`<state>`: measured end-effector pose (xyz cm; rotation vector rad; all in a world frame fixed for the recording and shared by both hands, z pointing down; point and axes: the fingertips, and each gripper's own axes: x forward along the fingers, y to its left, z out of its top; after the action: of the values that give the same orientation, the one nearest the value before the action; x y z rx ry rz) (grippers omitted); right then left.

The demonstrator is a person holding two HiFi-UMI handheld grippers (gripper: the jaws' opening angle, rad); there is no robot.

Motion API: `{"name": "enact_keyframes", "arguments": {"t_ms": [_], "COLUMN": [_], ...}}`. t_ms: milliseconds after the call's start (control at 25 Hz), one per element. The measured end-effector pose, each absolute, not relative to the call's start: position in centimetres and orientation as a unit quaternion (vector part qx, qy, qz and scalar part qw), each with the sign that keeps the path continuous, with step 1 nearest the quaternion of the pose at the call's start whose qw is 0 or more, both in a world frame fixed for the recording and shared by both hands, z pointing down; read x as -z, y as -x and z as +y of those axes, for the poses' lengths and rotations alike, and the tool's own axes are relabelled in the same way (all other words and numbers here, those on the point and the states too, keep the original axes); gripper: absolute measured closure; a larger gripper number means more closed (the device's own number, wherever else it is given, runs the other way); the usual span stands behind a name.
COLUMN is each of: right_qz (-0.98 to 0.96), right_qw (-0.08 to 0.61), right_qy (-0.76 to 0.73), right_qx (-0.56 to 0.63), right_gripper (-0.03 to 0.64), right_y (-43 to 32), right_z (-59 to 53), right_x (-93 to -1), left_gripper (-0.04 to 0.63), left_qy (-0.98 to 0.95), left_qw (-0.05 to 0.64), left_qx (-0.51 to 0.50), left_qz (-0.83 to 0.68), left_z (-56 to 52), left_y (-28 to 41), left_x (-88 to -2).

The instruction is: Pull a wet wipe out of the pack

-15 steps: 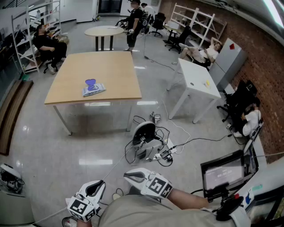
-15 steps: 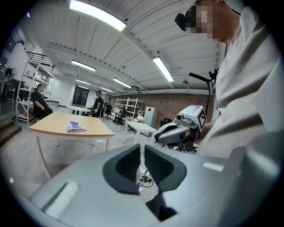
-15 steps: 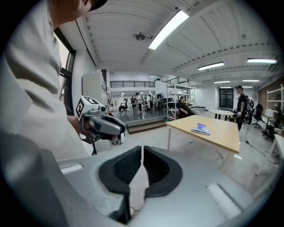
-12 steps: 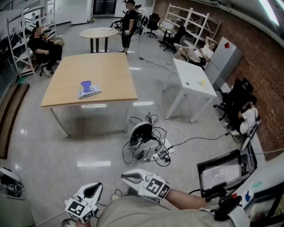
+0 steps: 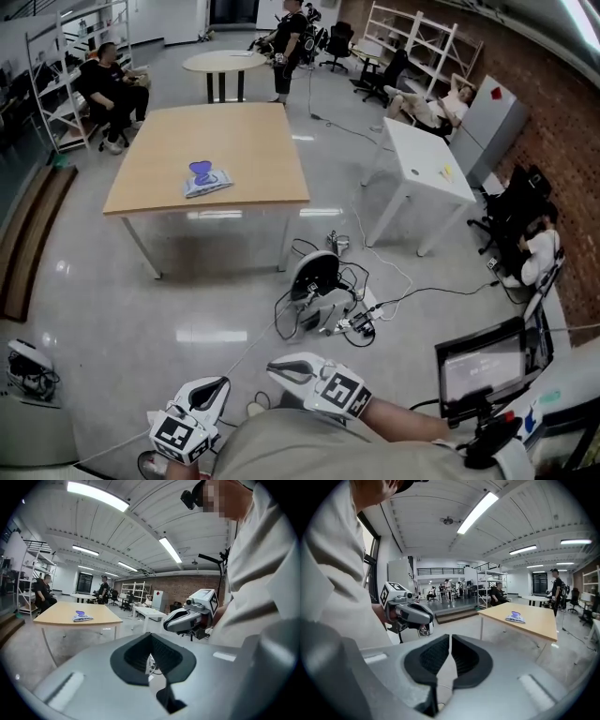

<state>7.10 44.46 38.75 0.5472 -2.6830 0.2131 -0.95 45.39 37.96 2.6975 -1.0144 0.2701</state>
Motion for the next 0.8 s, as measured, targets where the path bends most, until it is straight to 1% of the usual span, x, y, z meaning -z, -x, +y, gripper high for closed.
{"name": "enact_keyframes", "arguments": {"t_ms": [320, 520, 800], "right_qz": [-0.961, -0.962, -0.963], "right_qw": [0.189, 0.188, 0.186], "right_qy": [-0.186, -0.182, -0.181], "right_qx": [-0.074, -0.076, -0.07], "right_gripper": [0.598, 0.598, 0.598], "right_y": [-5.6, -6.2, -6.1], "right_z": [44.4, 42.9, 44.2], "right_x": [-38.0, -38.0, -38.0], "left_gripper": [0.591, 0.591, 0.591], "left_qy": [-0.921, -0.922, -0.926], "left_qw": [0.123, 0.124, 0.124], "left_qx": [-0.096, -0.095, -0.081], "left_qz": [-0.358, -0.354, -0.348], "left_z": [45.5, 44.3, 45.6], "left_y": [2.5, 1.3, 1.0], "left_x": [-37.4, -37.0, -36.6]}}
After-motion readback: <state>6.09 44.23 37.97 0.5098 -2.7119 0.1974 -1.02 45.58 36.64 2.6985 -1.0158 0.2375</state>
